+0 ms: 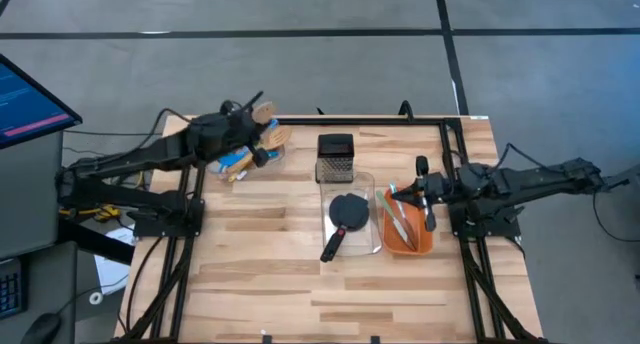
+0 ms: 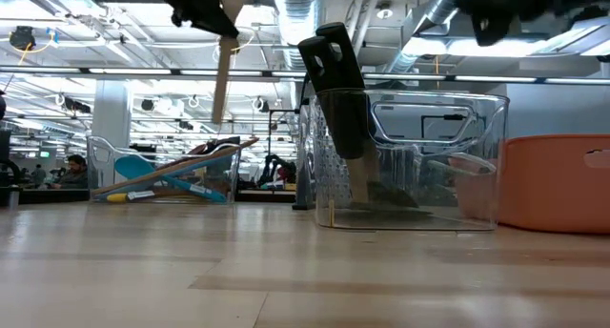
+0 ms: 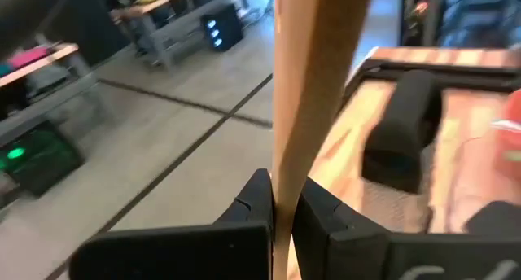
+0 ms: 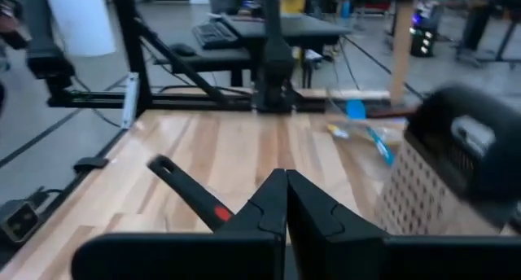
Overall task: Pick & Place Kitchen Items
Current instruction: Put the brown ladle into the top transparent bin
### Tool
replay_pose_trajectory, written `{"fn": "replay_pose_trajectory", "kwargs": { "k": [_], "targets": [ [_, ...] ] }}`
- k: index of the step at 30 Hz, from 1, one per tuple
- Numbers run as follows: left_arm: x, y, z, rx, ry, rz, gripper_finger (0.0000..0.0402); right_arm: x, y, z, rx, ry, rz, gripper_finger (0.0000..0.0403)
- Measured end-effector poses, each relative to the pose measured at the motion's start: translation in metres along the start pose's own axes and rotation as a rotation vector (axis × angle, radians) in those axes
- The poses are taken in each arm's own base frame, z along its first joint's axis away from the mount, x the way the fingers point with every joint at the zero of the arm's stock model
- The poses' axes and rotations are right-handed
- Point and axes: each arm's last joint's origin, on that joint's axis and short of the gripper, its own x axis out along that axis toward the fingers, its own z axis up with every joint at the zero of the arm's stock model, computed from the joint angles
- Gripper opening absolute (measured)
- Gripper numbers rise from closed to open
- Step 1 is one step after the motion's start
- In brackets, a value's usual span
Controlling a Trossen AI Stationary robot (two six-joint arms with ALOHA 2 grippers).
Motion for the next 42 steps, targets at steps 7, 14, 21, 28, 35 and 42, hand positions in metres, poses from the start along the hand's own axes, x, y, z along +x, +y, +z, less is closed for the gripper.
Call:
{"fn": "replay_pose_trajectory", "kwargs": {
  "k": [7, 14, 21, 28, 35, 42],
  "targets": [
    [-0.006, 0.015, 0.006, 0.005, 0.114, 0.063, 0.0001, 0.011, -0.008, -0.036, 0.127, -0.004, -0.064, 0.0000],
    [-0.005, 0.027, -0.017, -0.039, 0.327, 0.121, 0.0001, 0.027, -0.007, -0.051, 0.182, 0.009, -0.069, 0.0000],
    [-0.006, 0.035, -0.033, -0.129, 0.465, 0.107, 0.0001, 0.043, -0.006, -0.057, 0.188, 0.035, -0.071, 0.0000],
    [0.009, 0.028, -0.057, -0.130, 0.579, 0.066, 0.0002, 0.057, -0.005, -0.064, 0.187, 0.050, -0.072, 0.0000],
    [0.048, 0.026, -0.084, -0.075, 0.761, 0.119, 0.0002, 0.065, -0.004, -0.068, 0.204, 0.059, -0.070, 0.0000],
    [0.085, 0.025, -0.114, -0.065, 0.923, 0.111, 0.0005, 0.067, -0.004, -0.071, 0.217, 0.077, -0.072, 0.0000]
  ]
}}
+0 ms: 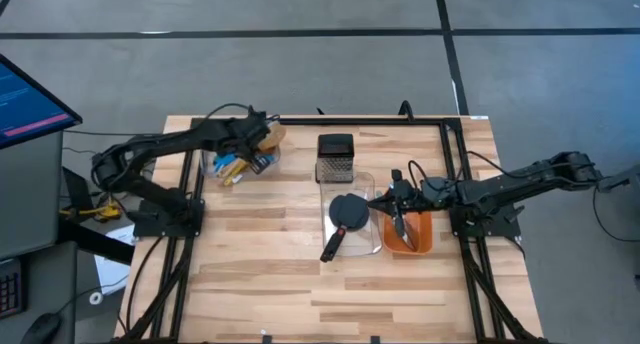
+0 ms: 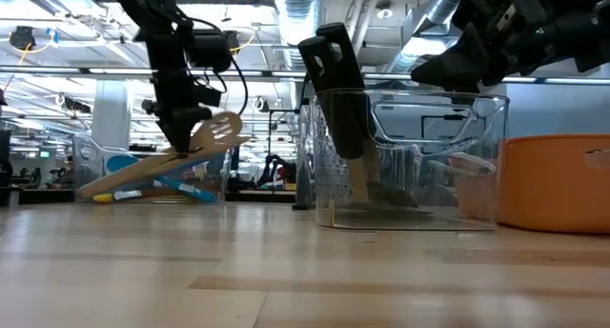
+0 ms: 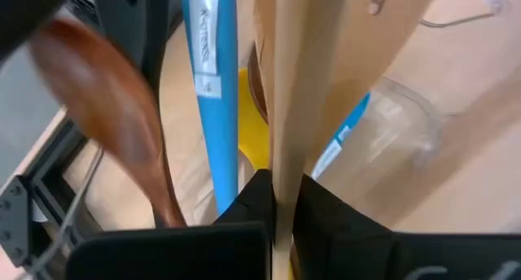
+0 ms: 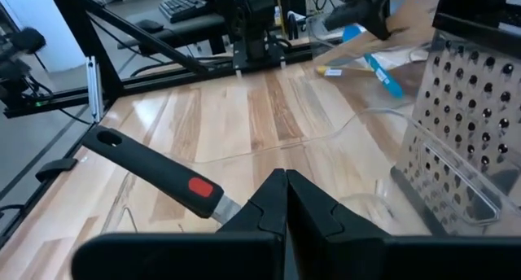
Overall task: Pick & Place Kitchen Items
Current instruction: Put the brown ladle into the top transparent bin, then return to Home Position
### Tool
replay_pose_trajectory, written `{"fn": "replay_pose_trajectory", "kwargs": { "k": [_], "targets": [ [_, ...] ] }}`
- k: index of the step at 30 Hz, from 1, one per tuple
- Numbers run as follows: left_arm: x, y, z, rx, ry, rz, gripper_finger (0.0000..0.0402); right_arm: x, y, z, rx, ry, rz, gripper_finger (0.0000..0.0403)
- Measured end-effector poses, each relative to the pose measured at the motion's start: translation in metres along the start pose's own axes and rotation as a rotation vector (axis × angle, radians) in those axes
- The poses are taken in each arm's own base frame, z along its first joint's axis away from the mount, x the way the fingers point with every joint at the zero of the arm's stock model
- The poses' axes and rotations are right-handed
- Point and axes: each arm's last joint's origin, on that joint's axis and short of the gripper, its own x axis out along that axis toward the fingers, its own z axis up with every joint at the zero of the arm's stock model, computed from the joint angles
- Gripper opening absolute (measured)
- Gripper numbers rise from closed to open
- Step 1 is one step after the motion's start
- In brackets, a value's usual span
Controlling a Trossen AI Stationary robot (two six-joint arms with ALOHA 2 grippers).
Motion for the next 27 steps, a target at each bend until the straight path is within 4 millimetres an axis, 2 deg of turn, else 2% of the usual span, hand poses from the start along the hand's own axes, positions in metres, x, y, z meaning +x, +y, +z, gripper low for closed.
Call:
{"fn": "replay_pose_trajectory", "kwargs": {
  "k": [5, 12, 16, 20, 27],
  "targets": [
    [0.011, -0.002, 0.005, 0.012, 0.002, 0.008, 0.0025, 0.000, 0.000, 0.000, -0.001, 0.004, -0.001, 0.0000],
    [0.001, 0.001, 0.007, -0.009, -0.064, -0.007, 0.0071, 0.000, -0.001, -0.003, -0.003, 0.029, -0.005, 0.0000],
    [-0.016, 0.007, 0.005, -0.028, -0.128, -0.015, 0.0098, 0.000, -0.001, -0.003, -0.004, 0.032, -0.006, 0.0000],
    [-0.042, 0.016, 0.000, -0.030, -0.229, -0.026, 0.0115, 0.000, -0.001, -0.003, -0.004, 0.032, -0.006, 0.0000],
    [-0.093, 0.034, -0.018, -0.108, -0.445, -0.069, 0.0113, 0.000, -0.001, -0.003, -0.004, 0.032, -0.006, 0.0000]
  ]
}}
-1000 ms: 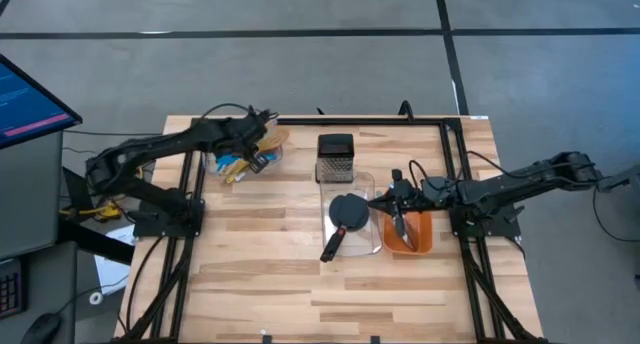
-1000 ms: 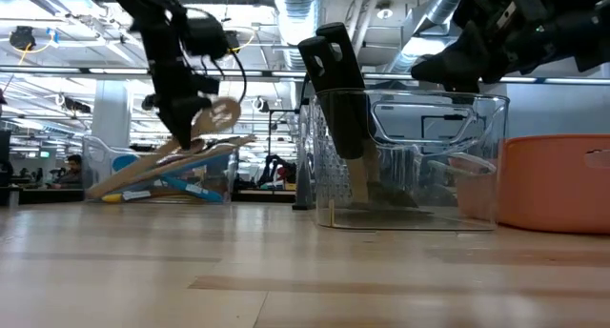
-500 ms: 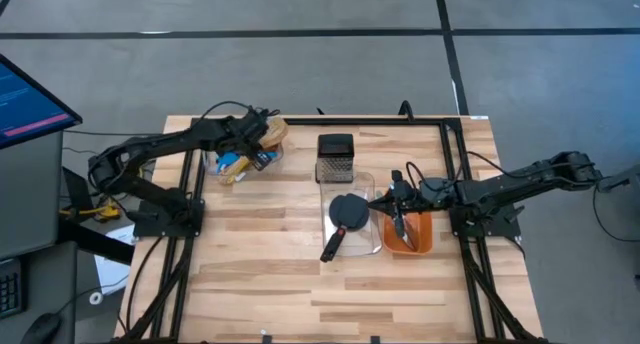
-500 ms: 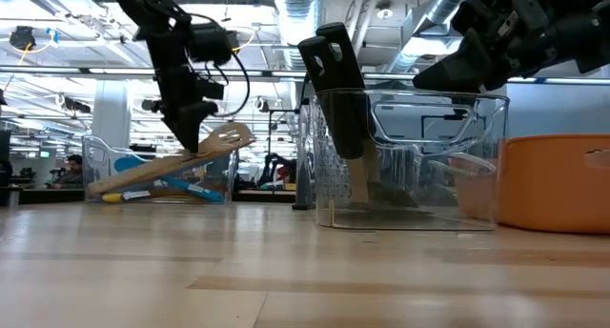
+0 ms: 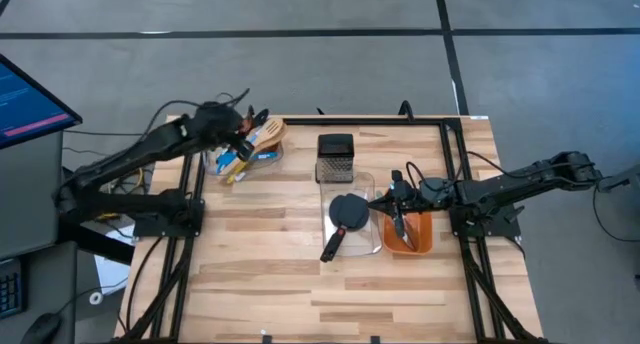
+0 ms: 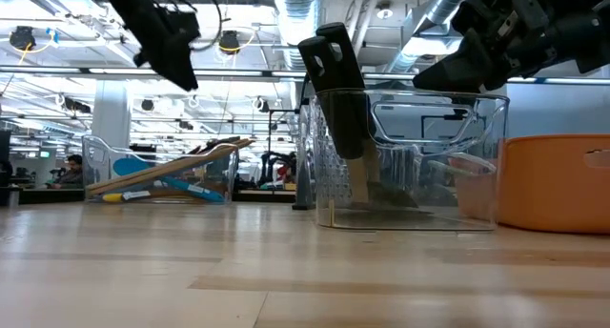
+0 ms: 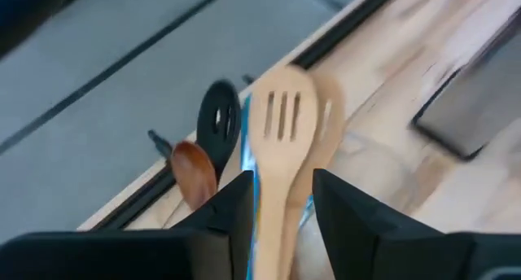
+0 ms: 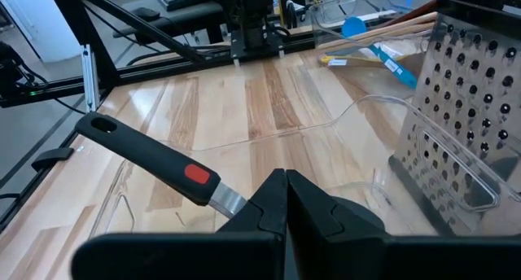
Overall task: Pick & Place Kitchen Items
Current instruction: Return to Home Position
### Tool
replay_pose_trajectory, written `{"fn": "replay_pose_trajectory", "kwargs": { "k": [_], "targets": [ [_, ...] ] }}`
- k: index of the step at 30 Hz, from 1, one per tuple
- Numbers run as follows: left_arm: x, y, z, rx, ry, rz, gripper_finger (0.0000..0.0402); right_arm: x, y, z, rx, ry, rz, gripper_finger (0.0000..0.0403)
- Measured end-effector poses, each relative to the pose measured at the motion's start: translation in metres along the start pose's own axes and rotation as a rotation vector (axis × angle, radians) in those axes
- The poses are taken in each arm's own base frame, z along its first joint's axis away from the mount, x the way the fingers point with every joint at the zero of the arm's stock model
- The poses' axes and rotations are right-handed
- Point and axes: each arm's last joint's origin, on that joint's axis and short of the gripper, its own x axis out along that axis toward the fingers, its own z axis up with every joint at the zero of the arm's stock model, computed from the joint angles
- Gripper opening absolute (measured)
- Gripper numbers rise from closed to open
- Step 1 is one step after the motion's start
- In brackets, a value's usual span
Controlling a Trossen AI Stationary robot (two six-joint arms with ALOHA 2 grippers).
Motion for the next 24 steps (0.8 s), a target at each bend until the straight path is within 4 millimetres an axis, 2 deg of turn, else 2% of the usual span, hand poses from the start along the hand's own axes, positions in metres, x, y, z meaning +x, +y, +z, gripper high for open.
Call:
{"fn": "replay_pose_trajectory", "kwargs": {
  "k": [3, 5, 11, 17, 21, 24],
  "targets": [
    [-0.016, 0.003, -0.003, -0.038, -0.060, -0.076, 0.0097, 0.000, 0.000, 0.000, -0.002, 0.000, 0.000, 0.0000],
    [-0.022, 0.001, -0.011, 0.011, -0.084, -0.143, 0.0079, 0.000, 0.000, 0.000, -0.008, 0.000, 0.000, 0.0000],
    [-0.028, -0.007, -0.040, 0.079, -0.176, -0.336, 0.0007, -0.005, -0.001, 0.005, -0.040, -0.023, 0.000, 0.0000],
    [-0.032, -0.015, -0.056, 0.150, -0.353, -0.442, 0.0004, -0.016, -0.004, 0.026, -0.150, -0.014, 0.016, 0.0000],
    [-0.038, -0.018, -0.064, 0.262, -0.434, -0.503, 0.0002, -0.033, -0.010, 0.041, -0.170, 0.020, -0.005, 0.0000],
    [-0.041, -0.018, -0.073, 0.288, -0.473, -0.543, 0.0002, -0.050, -0.016, 0.042, -0.160, 0.046, -0.025, 0.0000]
  ]
}}
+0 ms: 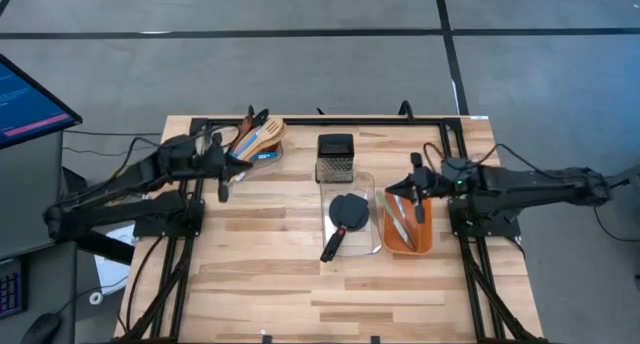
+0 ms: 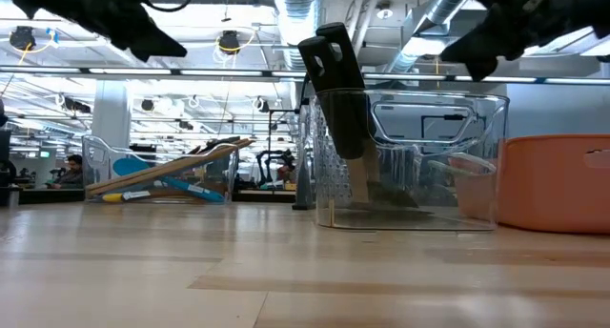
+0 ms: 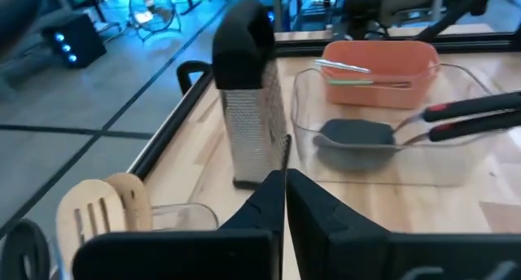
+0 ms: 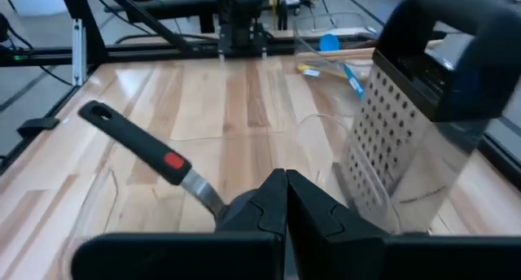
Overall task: Pick & Place Kitchen Items
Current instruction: Return to Home Position
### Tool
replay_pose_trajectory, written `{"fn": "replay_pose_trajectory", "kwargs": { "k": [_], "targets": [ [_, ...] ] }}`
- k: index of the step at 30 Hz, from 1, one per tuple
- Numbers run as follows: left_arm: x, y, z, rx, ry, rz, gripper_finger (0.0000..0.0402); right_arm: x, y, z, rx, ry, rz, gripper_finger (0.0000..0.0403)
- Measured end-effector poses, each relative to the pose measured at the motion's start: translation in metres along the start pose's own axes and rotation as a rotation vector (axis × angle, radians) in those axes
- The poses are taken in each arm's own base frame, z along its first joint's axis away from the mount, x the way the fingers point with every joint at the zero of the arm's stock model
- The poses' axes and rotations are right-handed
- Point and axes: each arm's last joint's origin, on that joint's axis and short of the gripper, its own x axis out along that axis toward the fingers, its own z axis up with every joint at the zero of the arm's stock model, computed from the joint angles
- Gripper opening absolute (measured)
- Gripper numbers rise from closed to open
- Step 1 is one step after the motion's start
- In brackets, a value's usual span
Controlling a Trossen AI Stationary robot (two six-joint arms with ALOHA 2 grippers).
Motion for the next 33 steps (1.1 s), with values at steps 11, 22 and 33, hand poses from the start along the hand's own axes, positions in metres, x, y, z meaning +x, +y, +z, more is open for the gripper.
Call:
{"fn": "replay_pose_trajectory", "kwargs": {
  "k": [11, 22, 33],
  "targets": [
    [-0.013, -0.009, -0.014, 0.068, -0.213, -0.096, 0.0001, -0.057, -0.008, -0.001, 0.022, -0.118, -0.036, 0.0000],
    [-0.017, -0.014, -0.032, 0.093, -0.274, -0.104, 0.0001, -0.084, -0.007, -0.008, 0.035, -0.188, -0.037, 0.0000],
    [-0.042, -0.017, -0.034, 0.104, -0.393, -0.078, 0.0002, -0.086, -0.007, -0.011, 0.065, -0.170, -0.039, 0.0000]
  ]
}}
